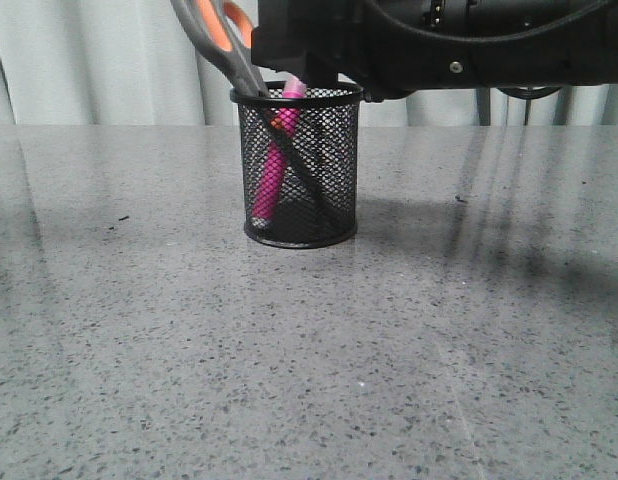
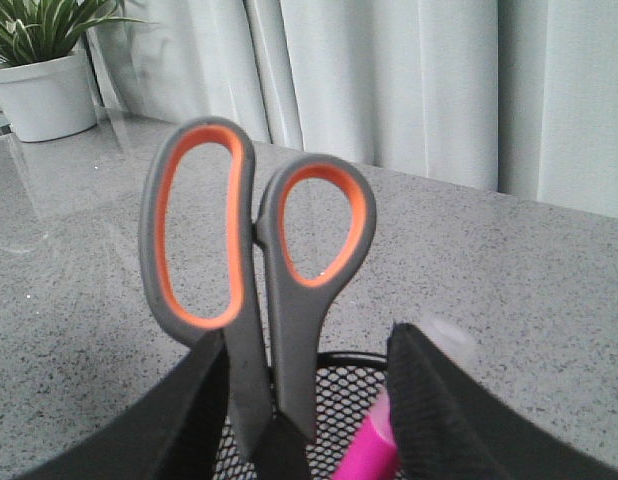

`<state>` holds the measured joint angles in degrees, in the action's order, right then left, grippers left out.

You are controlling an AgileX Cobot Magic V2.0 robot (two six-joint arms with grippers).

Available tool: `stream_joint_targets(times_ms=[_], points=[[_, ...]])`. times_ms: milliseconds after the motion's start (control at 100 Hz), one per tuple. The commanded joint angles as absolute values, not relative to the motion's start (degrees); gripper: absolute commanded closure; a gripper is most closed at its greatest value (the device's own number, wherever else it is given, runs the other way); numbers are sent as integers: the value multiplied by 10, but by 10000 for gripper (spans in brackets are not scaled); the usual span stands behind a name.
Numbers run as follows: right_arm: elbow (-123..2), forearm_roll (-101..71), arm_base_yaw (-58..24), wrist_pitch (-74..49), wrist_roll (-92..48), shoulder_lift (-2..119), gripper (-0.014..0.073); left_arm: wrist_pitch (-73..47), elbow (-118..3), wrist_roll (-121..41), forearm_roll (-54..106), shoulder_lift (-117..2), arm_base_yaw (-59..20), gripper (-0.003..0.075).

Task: Put pen and scissors into bin

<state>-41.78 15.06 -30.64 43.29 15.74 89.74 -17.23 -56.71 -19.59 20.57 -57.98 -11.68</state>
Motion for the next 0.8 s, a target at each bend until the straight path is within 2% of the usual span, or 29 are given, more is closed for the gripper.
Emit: stream_joint_targets(times_ms=[0, 230, 420, 490, 540, 660, 740, 790], points=[[-432, 150, -303, 496, 153, 871, 262, -133, -583, -194, 216, -569, -117, 510], [-432, 136, -303, 560, 153, 829, 263, -133, -583, -194, 216, -569, -117, 510], [-432, 106, -277, 544, 151, 770, 273, -133, -583, -194, 216, -563, -117, 513], [-432, 106, -256, 509, 151, 738, 345, -133, -583, -194, 214, -557, -117, 517], [-432, 106, -240, 474, 151, 711, 437, -133, -583, -194, 212, -553, -117, 536], [-432, 106, -207, 360, 151, 633, 654, -133, -580, -194, 198, -537, -117, 638], [-432, 106, -190, 275, 142, 582, 661, -132, -565, -194, 189, -523, -117, 738], [-432, 107, -182, 216, 121, 549, 659, -125, -549, -194, 186, -509, -117, 740]])
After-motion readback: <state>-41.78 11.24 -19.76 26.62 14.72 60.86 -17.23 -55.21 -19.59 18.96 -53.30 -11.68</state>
